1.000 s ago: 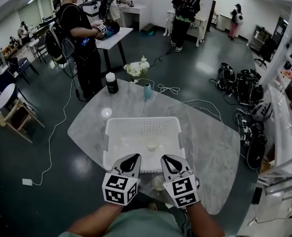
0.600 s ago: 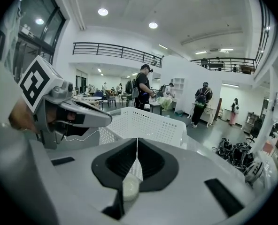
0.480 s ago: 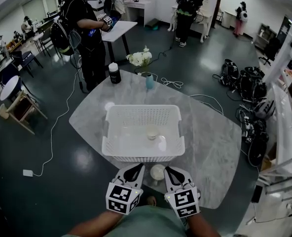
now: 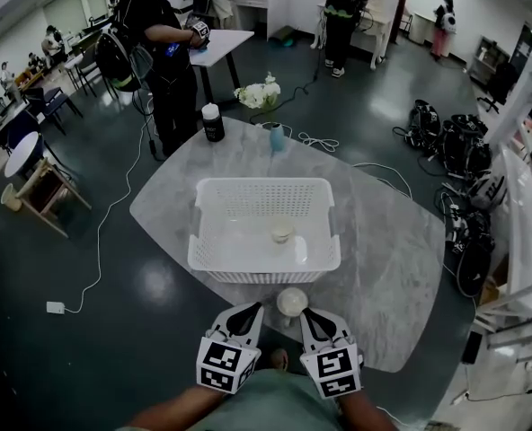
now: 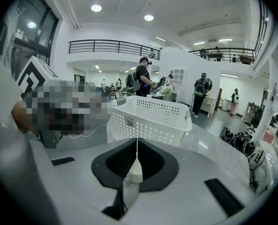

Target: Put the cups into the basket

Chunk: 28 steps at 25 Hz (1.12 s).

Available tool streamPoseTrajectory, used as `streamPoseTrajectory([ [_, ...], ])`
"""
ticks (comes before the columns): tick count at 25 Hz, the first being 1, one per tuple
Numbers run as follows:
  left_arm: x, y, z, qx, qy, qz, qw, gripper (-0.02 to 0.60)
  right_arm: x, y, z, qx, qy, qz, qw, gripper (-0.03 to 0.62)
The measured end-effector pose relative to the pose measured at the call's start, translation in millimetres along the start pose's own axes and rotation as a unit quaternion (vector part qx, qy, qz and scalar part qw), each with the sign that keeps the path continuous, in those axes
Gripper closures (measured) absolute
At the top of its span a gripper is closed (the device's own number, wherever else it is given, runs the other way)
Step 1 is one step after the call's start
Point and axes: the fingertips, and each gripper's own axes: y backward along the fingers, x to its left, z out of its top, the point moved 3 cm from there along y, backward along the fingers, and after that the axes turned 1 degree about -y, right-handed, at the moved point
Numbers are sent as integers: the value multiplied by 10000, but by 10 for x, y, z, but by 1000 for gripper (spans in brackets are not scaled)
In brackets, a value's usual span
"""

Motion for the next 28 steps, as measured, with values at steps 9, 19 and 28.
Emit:
streamPoseTrajectory([
  [9,44,1,-22,18,-14,35,10000,583,-20,-47,-78,104,-52,-95,9999,574],
  [19,139,-110,-133,231,16,164,9996,581,-22,-166,-180,299,-4,-44,9995,571],
  [28,263,-248,-339,545,31,229,9982,581,-19,-390,-350,622,-150,77,9979,404],
])
